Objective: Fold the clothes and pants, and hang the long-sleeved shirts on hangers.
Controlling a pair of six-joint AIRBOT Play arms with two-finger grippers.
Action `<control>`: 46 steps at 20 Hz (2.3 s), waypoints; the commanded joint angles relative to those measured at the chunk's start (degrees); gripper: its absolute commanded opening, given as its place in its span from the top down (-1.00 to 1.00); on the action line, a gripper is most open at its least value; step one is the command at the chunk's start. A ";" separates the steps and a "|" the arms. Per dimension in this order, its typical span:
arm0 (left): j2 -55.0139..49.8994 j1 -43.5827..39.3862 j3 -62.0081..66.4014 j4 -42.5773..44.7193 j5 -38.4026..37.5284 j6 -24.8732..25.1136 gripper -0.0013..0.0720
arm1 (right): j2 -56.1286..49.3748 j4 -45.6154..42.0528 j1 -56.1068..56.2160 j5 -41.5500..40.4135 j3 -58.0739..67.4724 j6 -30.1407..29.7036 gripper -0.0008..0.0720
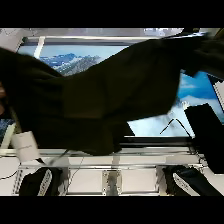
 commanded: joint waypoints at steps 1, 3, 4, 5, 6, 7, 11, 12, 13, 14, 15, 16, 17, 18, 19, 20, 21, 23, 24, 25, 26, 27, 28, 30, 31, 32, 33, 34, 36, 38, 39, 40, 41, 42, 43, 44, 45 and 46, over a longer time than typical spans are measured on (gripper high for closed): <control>-10.19 0.00 -2.64 8.57 -7.19 -4.70 0.91 | -12.83 -4.52 -0.02 1.68 0.76 1.86 0.97; -17.18 0.00 -4.39 9.22 -2.34 -4.02 0.91 | -23.06 -4.52 0.00 -0.87 0.76 1.77 0.97; -21.29 0.00 -4.76 9.40 2.10 -4.07 0.91 | -27.71 -4.44 0.00 -3.43 0.79 1.77 0.97; -25.46 -0.31 -4.76 9.42 6.82 -4.04 0.91 | -32.41 -3.89 0.00 -6.78 0.79 1.77 0.97; -29.57 -0.85 -4.76 9.40 11.47 -4.02 0.91 | -36.33 -3.06 0.02 -10.08 0.79 1.77 0.97; -33.24 -1.81 -4.76 9.40 15.21 -4.00 0.91 | -40.33 -1.01 0.02 -13.49 0.79 1.77 0.97; -44.83 -5.14 -4.76 9.42 27.67 -3.82 0.91 | -47.12 3.98 0.26 -16.17 1.42 0.31 0.97; -46.21 -5.49 -4.76 9.44 28.85 -3.82 0.91 | -46.93 4.07 0.44 -14.53 1.49 -2.91 0.97; -46.86 -5.53 -4.76 9.77 28.96 -3.78 0.91 | -46.38 4.00 0.74 -12.02 1.51 -5.20 0.97; -46.84 -5.46 -4.76 11.74 28.87 -3.78 0.91 | -45.55 3.76 1.11 -8.55 1.49 -6.08 0.97; -46.21 -5.14 -4.76 14.64 28.85 -3.87 0.91 | -44.72 2.84 1.49 -4.90 1.49 -6.08 0.97; -45.00 -4.59 -4.76 16.46 28.33 -3.85 0.91 | -43.67 1.31 2.05 -0.50 1.49 -6.05 0.97; -43.58 -3.93 -4.76 17.03 26.99 -3.82 0.91 | -42.49 -0.15 2.73 3.10 1.49 -6.08 0.97; -41.99 -3.39 -4.76 17.16 25.09 -3.74 0.91 | -40.98 -2.05 3.72 6.32 1.46 -5.92 0.97; -40.37 -3.02 -4.76 17.16 22.60 -1.99 0.91 | -39.21 -3.82 4.79 8.59 1.25 -5.84 0.97; -39.12 -2.78 -4.76 17.14 20.22 0.66 0.91 | -37.24 -5.70 5.95 10.80 0.87 -4.98 0.97; -38.10 -2.73 -4.76 17.14 17.81 2.14 0.91 | -35.54 -6.99 7.02 13.05 0.57 -3.58 0.97; -36.92 -2.71 -4.76 17.20 14.64 3.15 0.91 | -32.09 -7.58 9.29 17.11 -1.42 -2.10 0.97; -36.59 -2.62 -4.76 17.18 13.64 4.28 0.91 | -30.47 -7.72 10.38 18.43 -3.28 -1.18 0.97; -36.33 -2.56 -4.76 17.68 12.81 4.87 0.91 | -28.65 -7.82 11.54 18.93 -6.01 -0.72 0.97; -36.13 -2.40 -4.76 18.95 12.00 5.01 0.91 | -26.71 -8.20 12.79 18.51 -9.77 -0.52 0.97; -36.09 -2.23 -4.76 20.72 11.10 4.98 0.91 | -25.05 -8.13 13.81 17.53 -14.23 0.90 0.97; -36.15 -1.99 -4.79 22.45 10.08 4.98 0.91 | -23.74 -8.07 14.84 15.85 -18.64 2.10 0.97; -36.46 -1.27 -4.92 24.02 8.66 4.98 0.91 | -21.84 -5.84 17.40 8.22 -27.74 2.34 0.97; -36.63 -0.90 -5.11 24.06 8.63 4.98 0.91 | -21.84 -4.44 19.02 4.44 -30.91 2.34 0.97; -37.07 -0.59 -5.22 24.55 8.11 5.01 0.91 | -22.08 -4.09 20.55 1.68 -33.14 2.34 0.97; -37.68 -0.52 -5.25 25.66 6.91 4.98 0.91 | -22.53 -4.37 22.21 -0.31 -34.75 2.34 0.97; -38.60 -0.52 -5.27 27.52 5.20 4.98 0.91 | -23.06 -4.22 23.50 -1.57 -35.74 2.38 0.97; -41.03 -0.52 -5.27 30.53 2.84 4.96 0.91 | -24.17 -4.13 25.77 -2.95 -36.61 3.48 0.97; -43.15 -0.52 -5.27 31.26 2.89 4.92 0.91 | -25.42 -4.20 27.08 -3.58 -36.89 3.85 0.97; -44.15 -0.52 -5.27 31.26 2.82 4.72 0.91 | -26.05 -4.22 27.43 -3.69 -37.03 3.85 0.97; -45.18 -0.52 -5.27 31.26 2.82 4.72 0.91 | -26.77 -4.26 27.61 -3.67 -37.03 3.85 0.97; -45.94 -0.52 -5.27 31.23 2.84 4.70 0.91 | -27.32 -4.13 27.63 -3.65 -37.03 3.85 0.97; -46.34 -0.52 -5.27 31.26 2.84 4.04 0.91 | -27.43 -4.13 27.63 -3.67 -37.03 3.85 0.97; -46.31 -0.52 -5.25 31.21 2.89 3.67 0.91 | -27.30 -3.82 27.63 -3.58 -36.89 3.89 0.97; -46.01 -0.52 -5.25 30.91 2.89 3.65 0.91 | -27.15 -3.41 27.58 -3.21 -36.50 4.68 0.96; -45.46 -0.52 -5.22 30.05 2.89 3.61 0.83 | -26.75 -3.13 27.56 -2.86 -35.74 5.11 0.84; -44.50 -0.52 -5.20 28.68 2.93 3.65 0.15 | -26.08 -2.97 27.56 -1.88 -34.80 5.18 0.46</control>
